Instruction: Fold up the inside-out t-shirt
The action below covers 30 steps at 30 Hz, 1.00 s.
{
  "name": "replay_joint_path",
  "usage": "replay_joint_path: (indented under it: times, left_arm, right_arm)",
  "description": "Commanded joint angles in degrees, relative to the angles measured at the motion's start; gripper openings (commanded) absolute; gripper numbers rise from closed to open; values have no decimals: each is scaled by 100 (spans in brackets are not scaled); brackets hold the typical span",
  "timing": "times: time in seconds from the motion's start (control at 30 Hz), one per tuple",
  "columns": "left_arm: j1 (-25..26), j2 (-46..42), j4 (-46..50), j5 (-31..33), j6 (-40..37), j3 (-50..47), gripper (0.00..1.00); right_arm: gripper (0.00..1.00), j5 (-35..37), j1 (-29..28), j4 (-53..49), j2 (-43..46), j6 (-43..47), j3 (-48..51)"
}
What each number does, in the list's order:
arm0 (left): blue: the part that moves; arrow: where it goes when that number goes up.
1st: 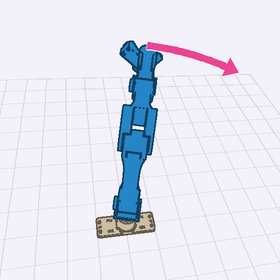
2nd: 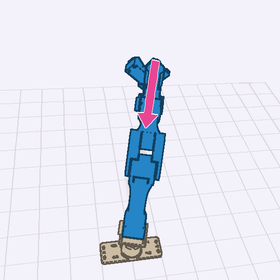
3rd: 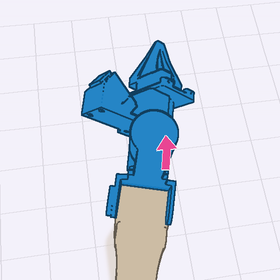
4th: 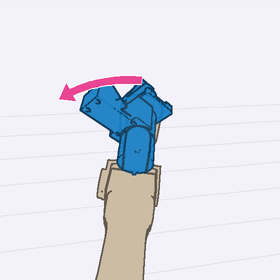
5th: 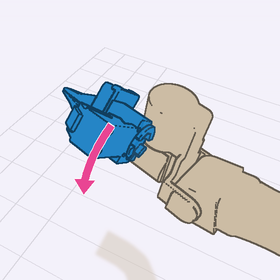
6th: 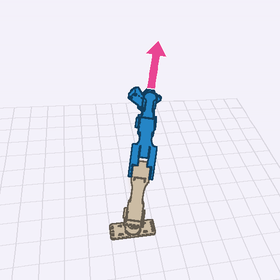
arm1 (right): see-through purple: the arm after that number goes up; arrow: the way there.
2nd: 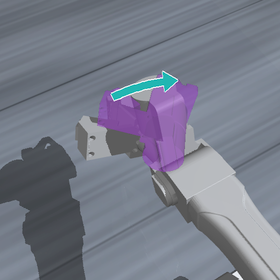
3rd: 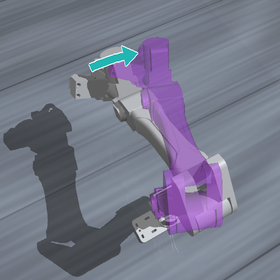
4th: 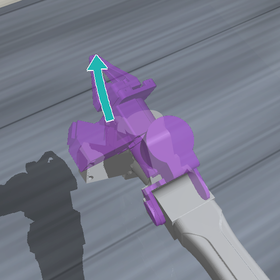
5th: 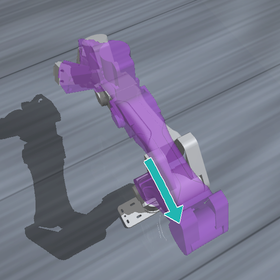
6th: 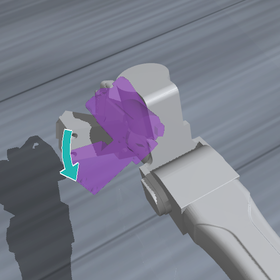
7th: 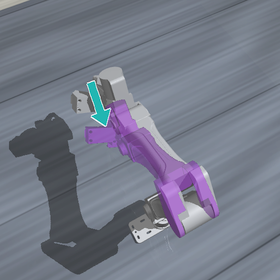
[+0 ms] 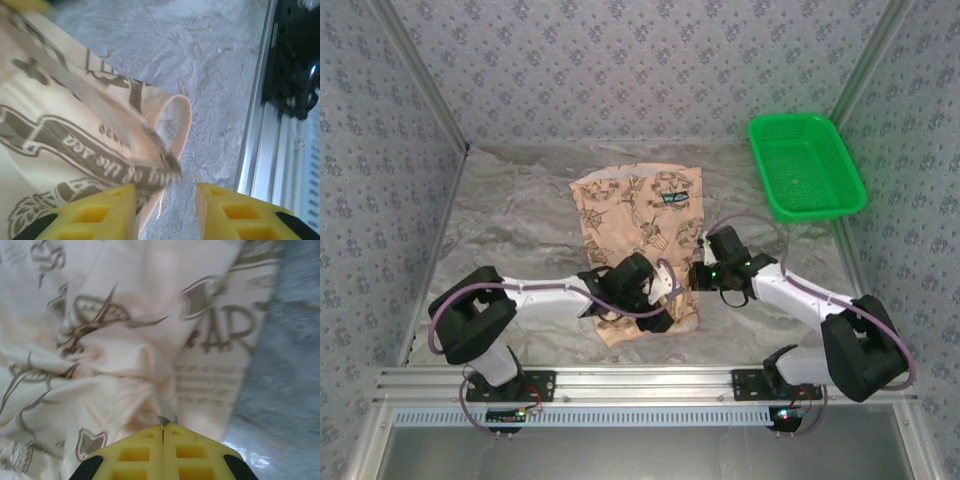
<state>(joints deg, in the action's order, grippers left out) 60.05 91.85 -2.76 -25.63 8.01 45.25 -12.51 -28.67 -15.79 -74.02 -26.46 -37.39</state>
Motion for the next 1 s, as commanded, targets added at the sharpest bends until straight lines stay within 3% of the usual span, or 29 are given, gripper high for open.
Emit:
replay_joint_path:
  times: [0.0, 0.3, 0.53, 0.7, 0.87, 0.97]
  left_arm:
    - [249, 213, 90, 336, -646, 28, 33]
    - [354, 546, -19, 461, -778, 298, 0]
    - [325, 23, 65, 519, -882, 249, 0]
    - [-107, -847, 17, 268, -638, 41, 0]
    - [-758, -1717, 17, 217, -388, -396, 20]
    - [-1135, -2005, 120, 325, -32, -593, 30]
  right_arm:
    - [1, 290, 134, -112, 224, -12, -109]
    - [0, -171, 225, -36, 728, -87, 90]
    - [0, -506, 538, -110, 1115, -123, 92]
    - [0, -1024, 594, 195, 930, -2, -363]
    - [0, -1144, 348, 400, -117, -63, -1483]
    - [4, -542, 180, 305, -910, -383, -2161]
